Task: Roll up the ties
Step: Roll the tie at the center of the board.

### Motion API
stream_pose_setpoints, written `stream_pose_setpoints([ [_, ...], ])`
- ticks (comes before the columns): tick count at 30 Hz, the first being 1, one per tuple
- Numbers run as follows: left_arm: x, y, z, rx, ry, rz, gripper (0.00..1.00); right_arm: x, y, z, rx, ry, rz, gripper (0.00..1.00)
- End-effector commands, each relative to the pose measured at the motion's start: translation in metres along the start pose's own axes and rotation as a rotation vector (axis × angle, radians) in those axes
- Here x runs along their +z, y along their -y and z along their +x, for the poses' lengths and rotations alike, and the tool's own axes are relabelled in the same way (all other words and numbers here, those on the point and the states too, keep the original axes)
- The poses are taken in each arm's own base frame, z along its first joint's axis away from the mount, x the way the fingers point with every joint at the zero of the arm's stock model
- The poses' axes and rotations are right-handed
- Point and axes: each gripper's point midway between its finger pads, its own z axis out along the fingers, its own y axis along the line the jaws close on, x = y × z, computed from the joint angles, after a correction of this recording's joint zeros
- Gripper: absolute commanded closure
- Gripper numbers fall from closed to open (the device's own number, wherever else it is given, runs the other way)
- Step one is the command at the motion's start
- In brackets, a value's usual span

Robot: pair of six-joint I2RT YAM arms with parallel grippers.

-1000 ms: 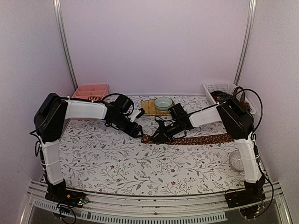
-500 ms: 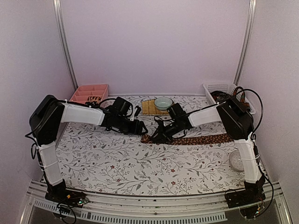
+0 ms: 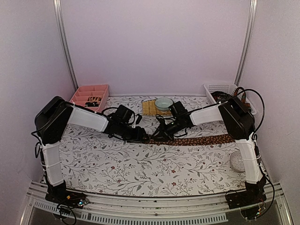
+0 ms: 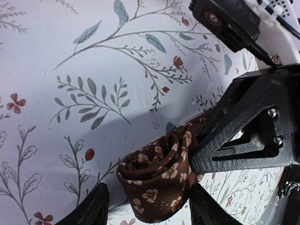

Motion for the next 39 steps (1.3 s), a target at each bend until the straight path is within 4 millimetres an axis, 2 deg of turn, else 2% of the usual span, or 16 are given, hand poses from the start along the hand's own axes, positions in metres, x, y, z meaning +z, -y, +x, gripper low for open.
stream_pose_setpoints([
  [1,0.009,-0.005,0.015,-0.056,-0.015,0.002,0.41,0.016,0.033,0.003,0.056,-0.036,0.037,0.85],
  [8,0.017,0.001,0.020,-0.105,-0.019,0.054,0.47,0.019,0.045,0.002,0.062,-0.029,0.071,0.85],
  [13,0.019,-0.001,0.025,-0.130,-0.027,0.053,0.56,0.020,0.049,0.003,0.063,-0.028,0.083,0.85],
  [19,0.022,0.001,0.029,-0.161,-0.027,0.078,0.71,0.020,0.049,0.003,0.061,-0.026,0.085,0.85],
  [25,0.023,-0.008,0.028,-0.174,-0.022,0.028,0.94,0.016,0.047,0.001,0.042,-0.011,0.102,0.84],
  [28,0.021,-0.010,0.023,-0.155,-0.029,-0.003,0.95,0.008,0.034,-0.006,-0.008,0.014,0.116,0.75],
  [34,0.005,-0.013,0.014,-0.114,-0.046,-0.052,0.98,-0.032,-0.038,-0.018,-0.210,0.086,0.069,0.62],
  [39,-0.008,-0.032,0.006,-0.027,-0.101,-0.217,1.00,-0.063,-0.082,-0.017,-0.372,0.152,0.043,0.56],
])
